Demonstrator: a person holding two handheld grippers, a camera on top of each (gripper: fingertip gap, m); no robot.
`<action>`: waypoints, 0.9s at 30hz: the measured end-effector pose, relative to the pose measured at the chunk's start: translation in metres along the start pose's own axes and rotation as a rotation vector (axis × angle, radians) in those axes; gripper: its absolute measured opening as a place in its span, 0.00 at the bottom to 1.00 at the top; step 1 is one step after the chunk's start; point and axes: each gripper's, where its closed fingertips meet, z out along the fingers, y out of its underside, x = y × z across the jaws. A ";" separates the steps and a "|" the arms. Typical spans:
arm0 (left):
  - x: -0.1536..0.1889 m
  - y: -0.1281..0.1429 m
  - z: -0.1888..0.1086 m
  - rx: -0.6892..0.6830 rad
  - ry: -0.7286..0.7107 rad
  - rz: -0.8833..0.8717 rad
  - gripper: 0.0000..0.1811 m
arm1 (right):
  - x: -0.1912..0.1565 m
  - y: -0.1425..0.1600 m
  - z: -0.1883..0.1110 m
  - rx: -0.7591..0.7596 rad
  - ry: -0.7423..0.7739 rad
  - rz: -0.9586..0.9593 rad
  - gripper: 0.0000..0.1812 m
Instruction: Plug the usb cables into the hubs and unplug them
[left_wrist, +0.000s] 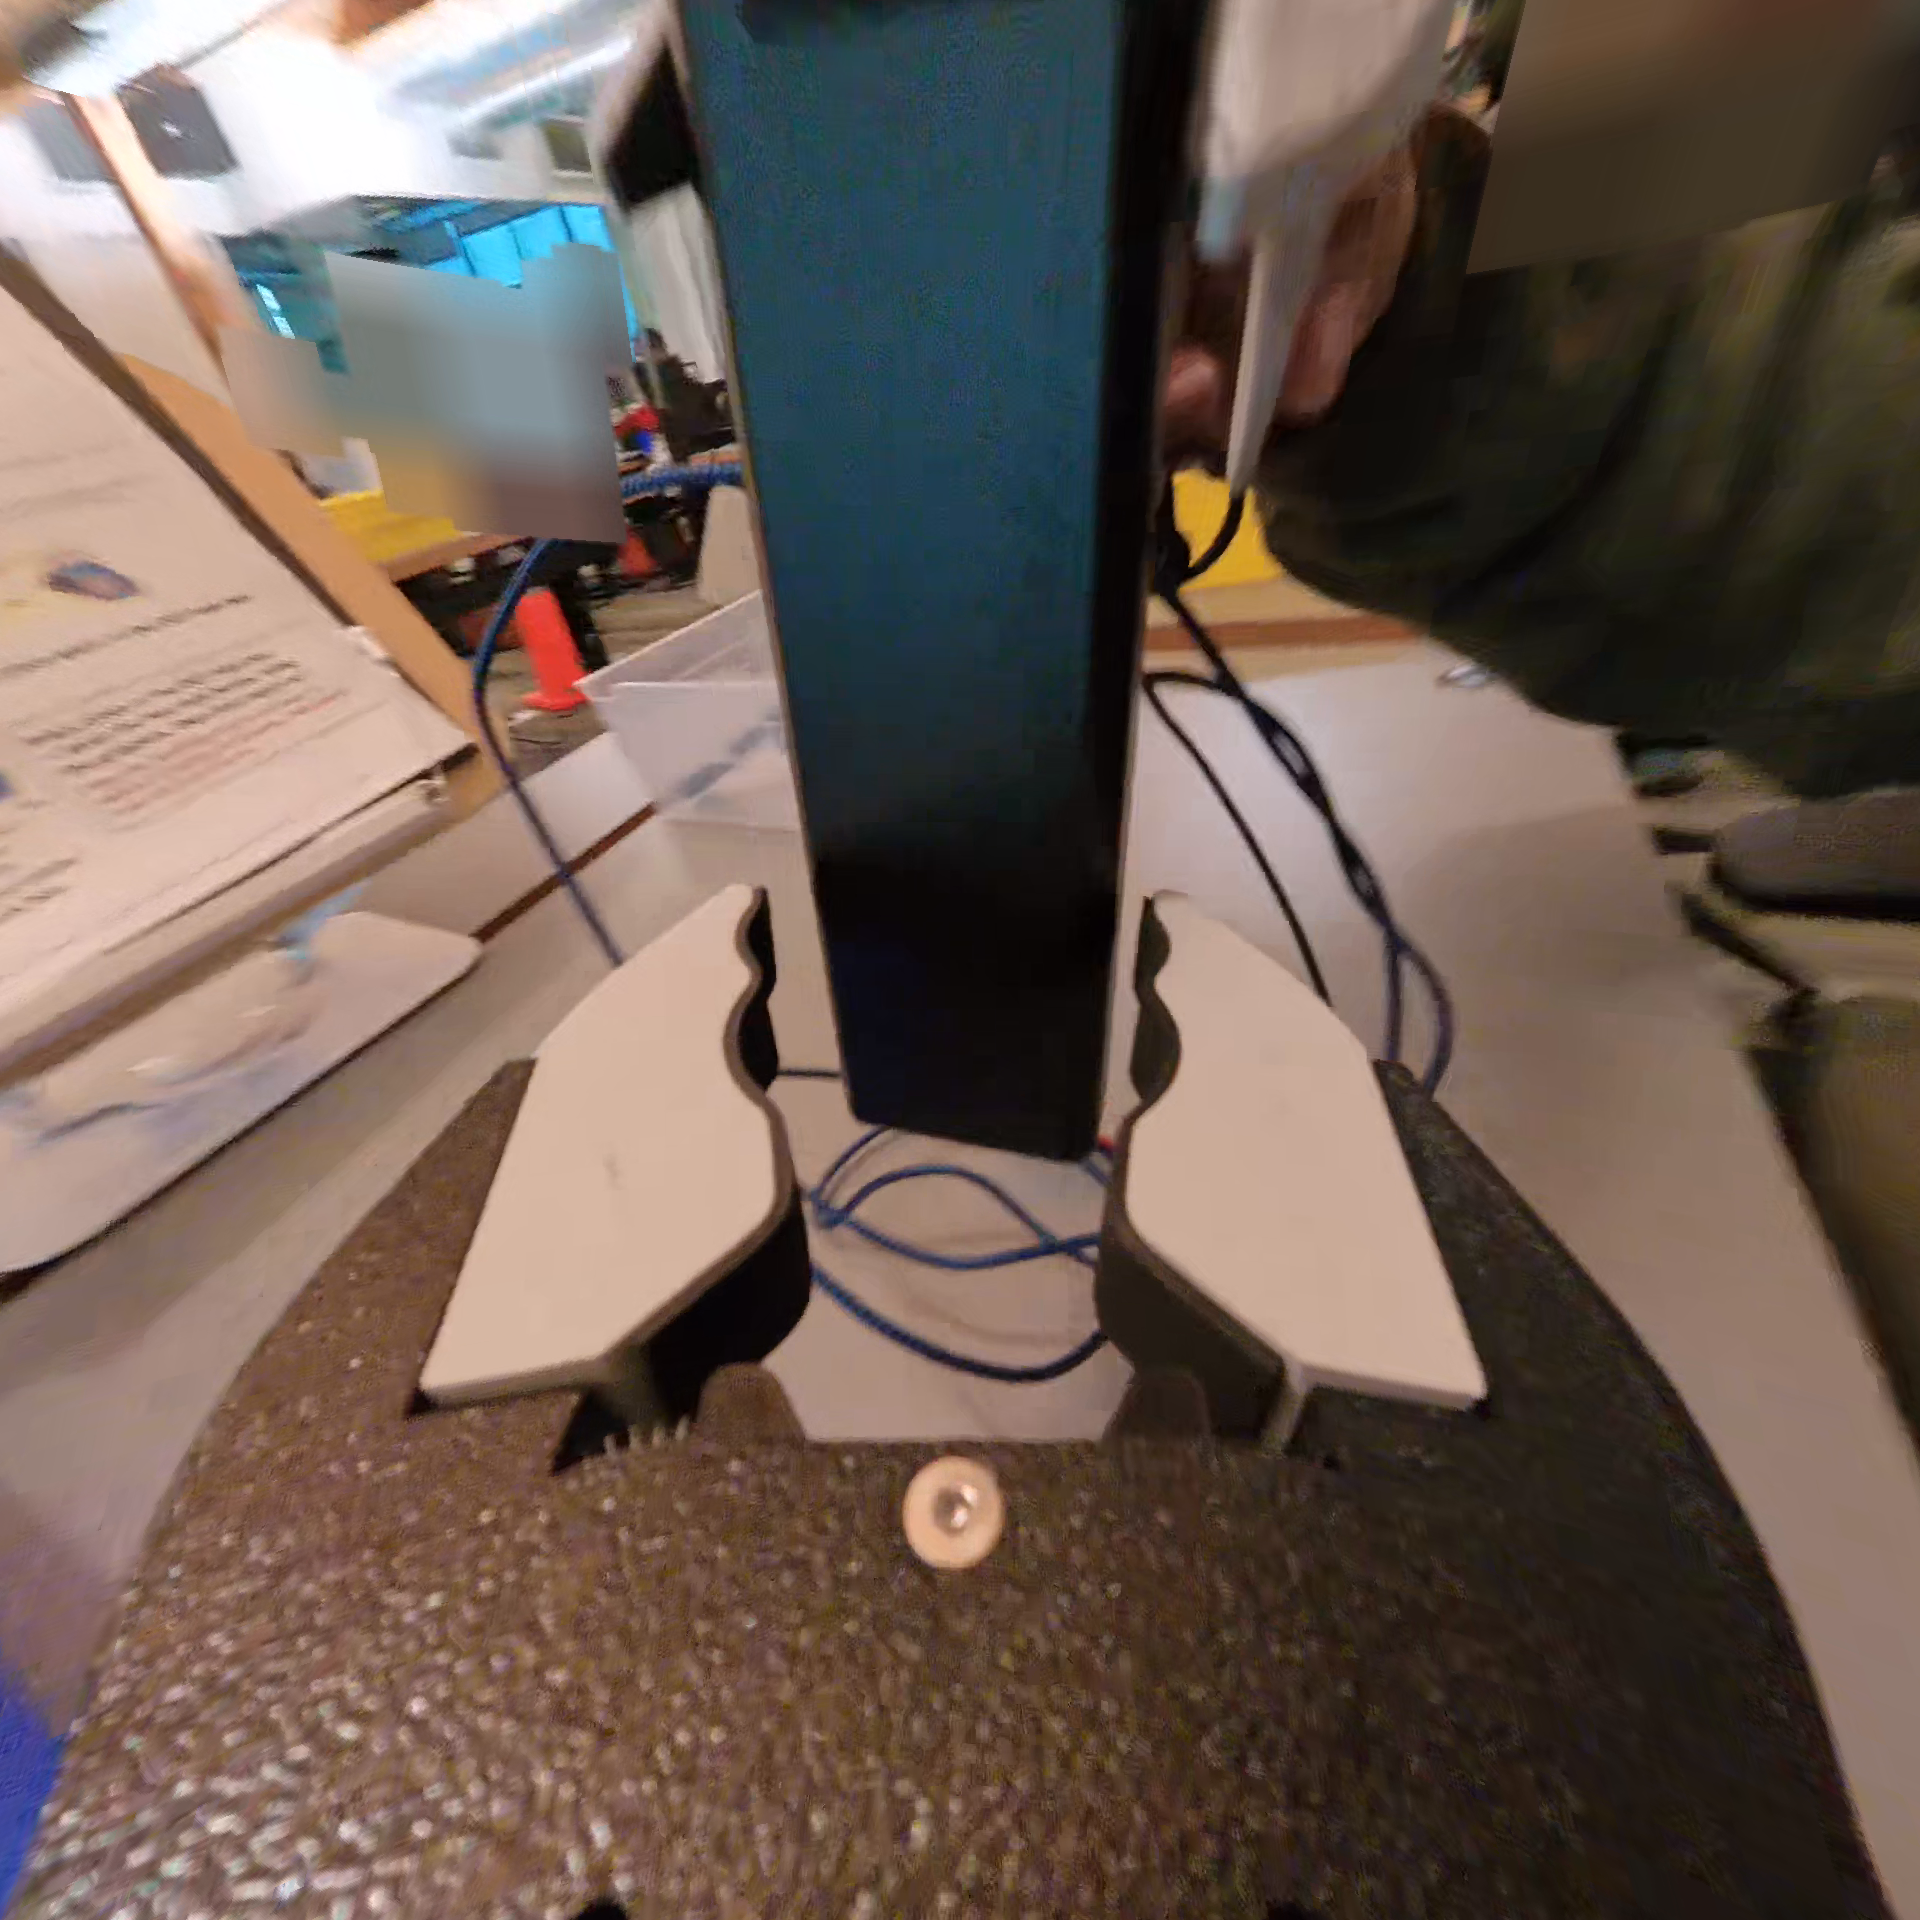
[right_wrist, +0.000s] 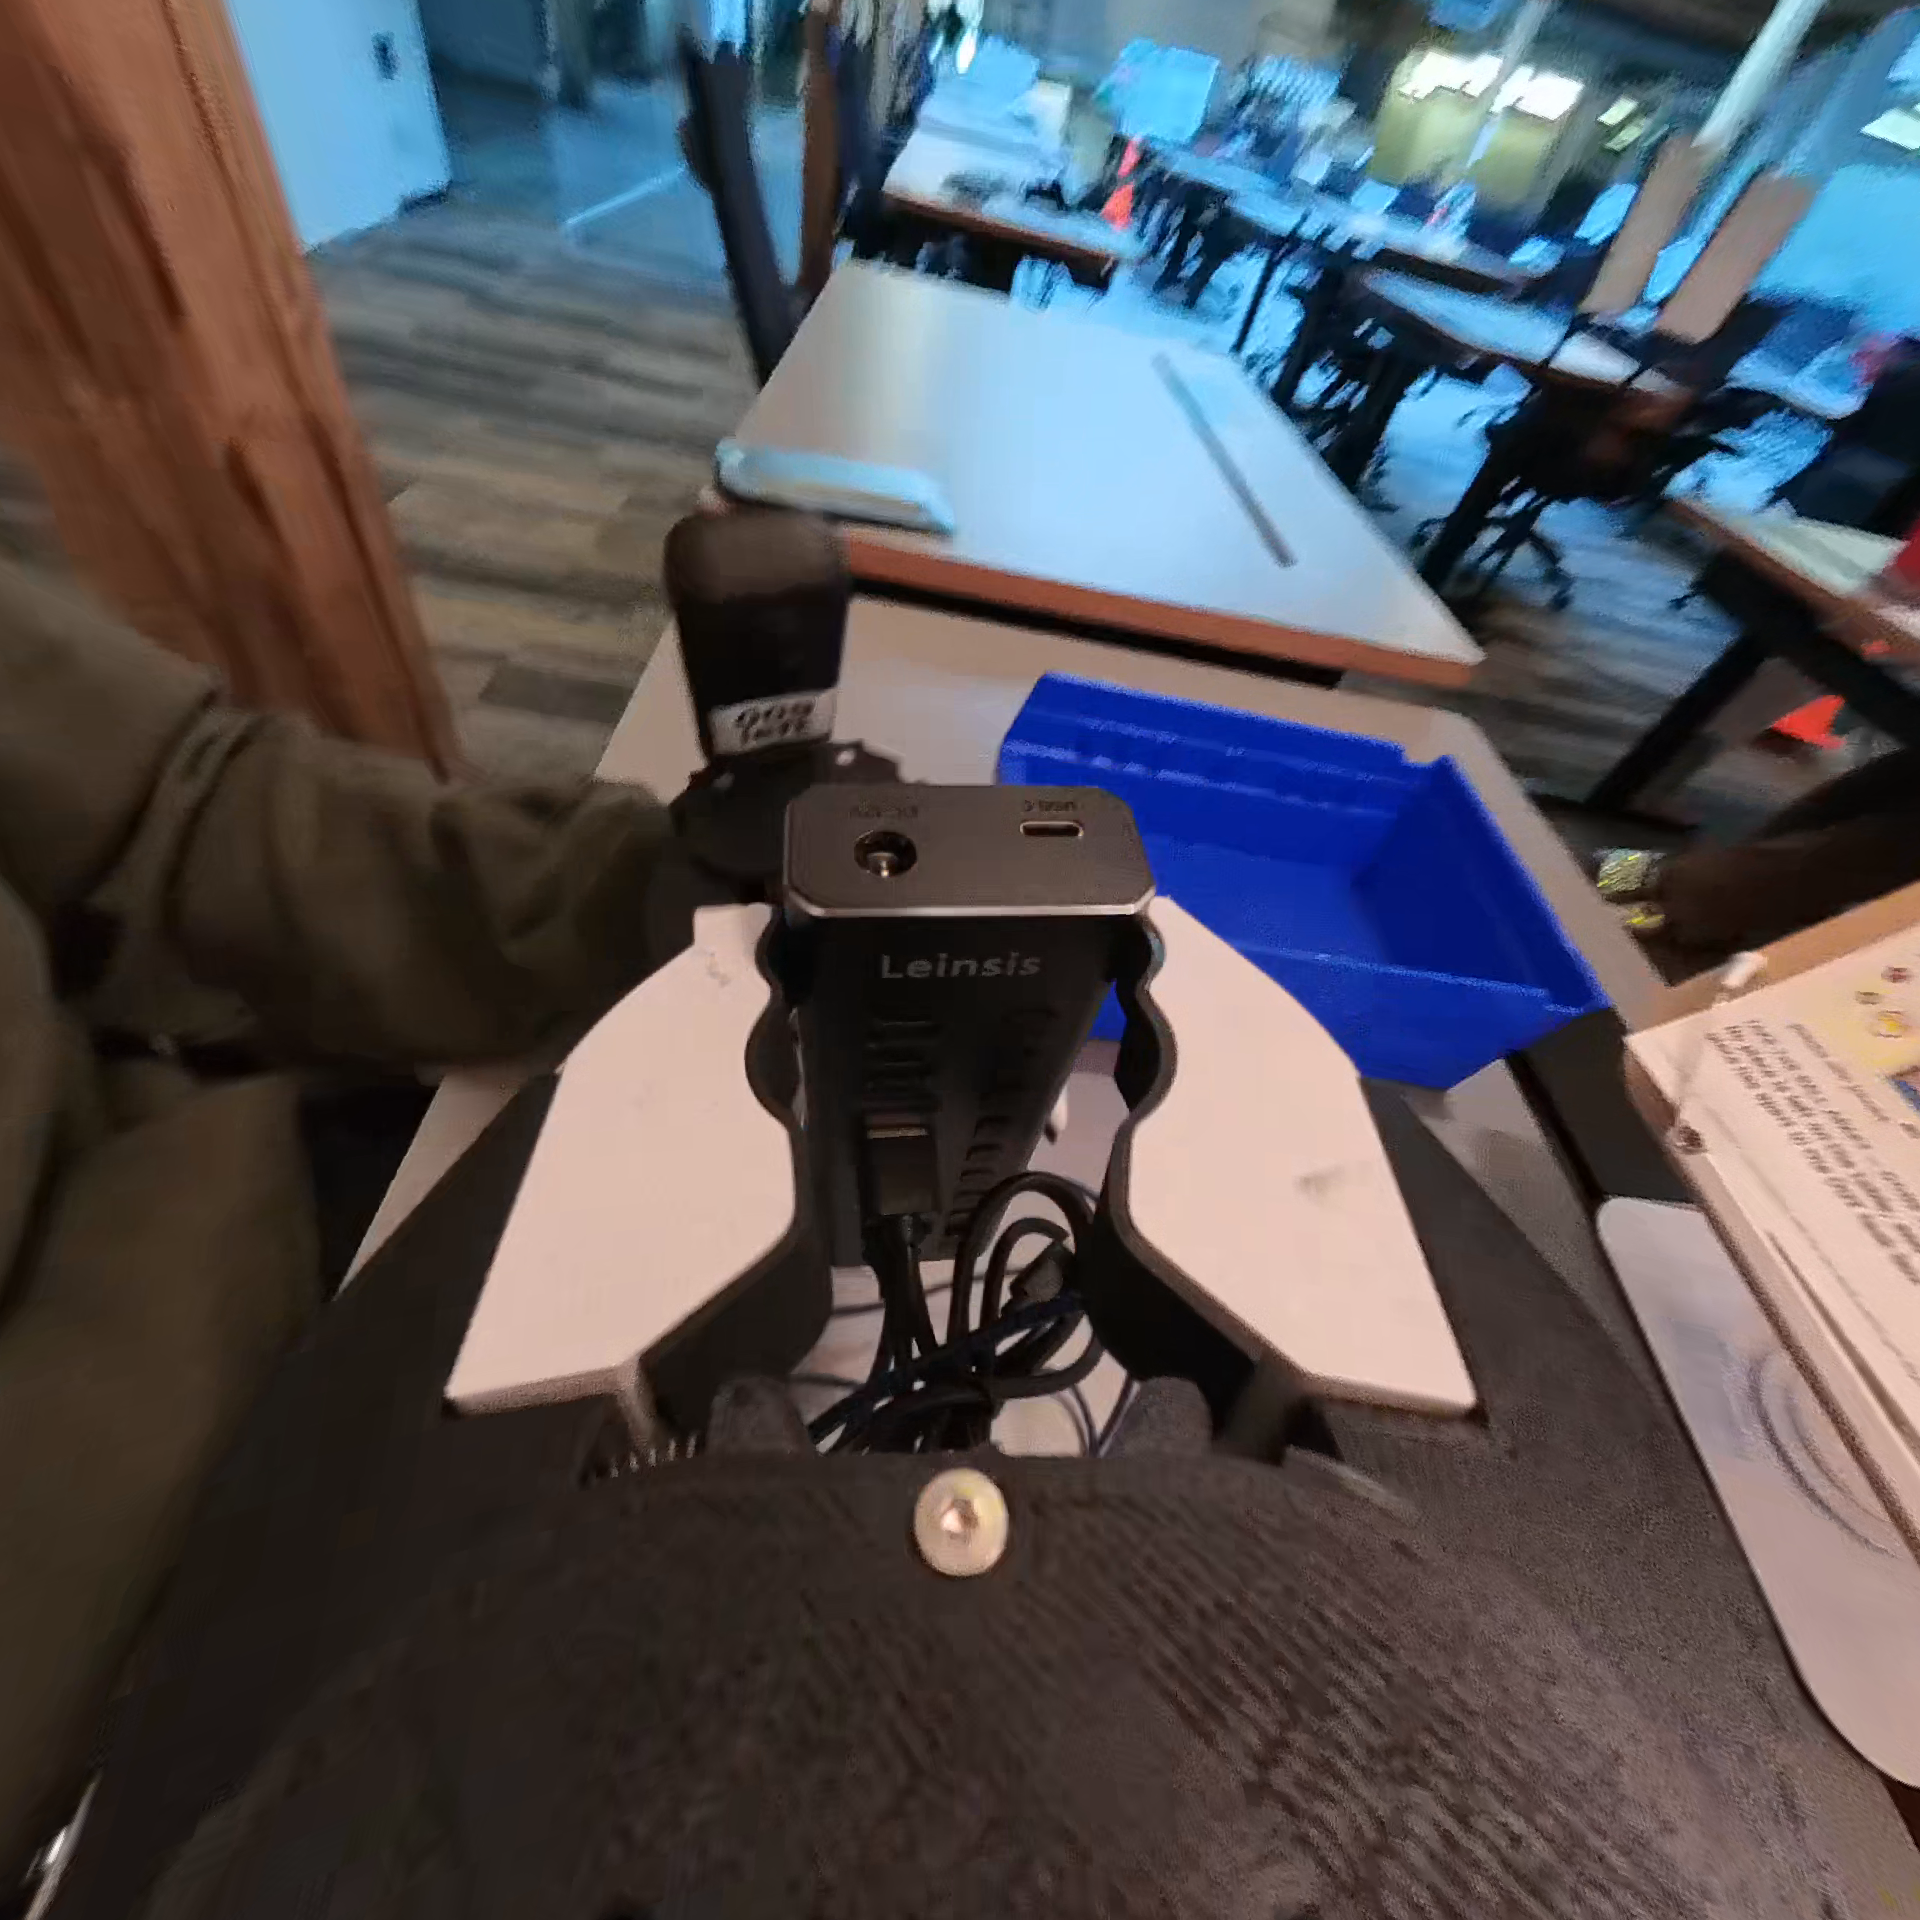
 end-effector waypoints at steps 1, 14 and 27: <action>0.004 -0.002 0.000 0.010 0.030 -0.030 0.37 | -0.004 0.006 0.004 -0.047 -0.029 -0.014 0.33; 0.006 0.012 0.010 -0.026 0.011 0.041 0.33 | -0.006 0.030 0.016 -0.084 -0.030 -0.001 0.33; 0.022 0.026 0.024 -0.041 0.070 -0.016 0.33 | -0.019 0.037 0.016 -0.094 -0.132 -0.009 0.33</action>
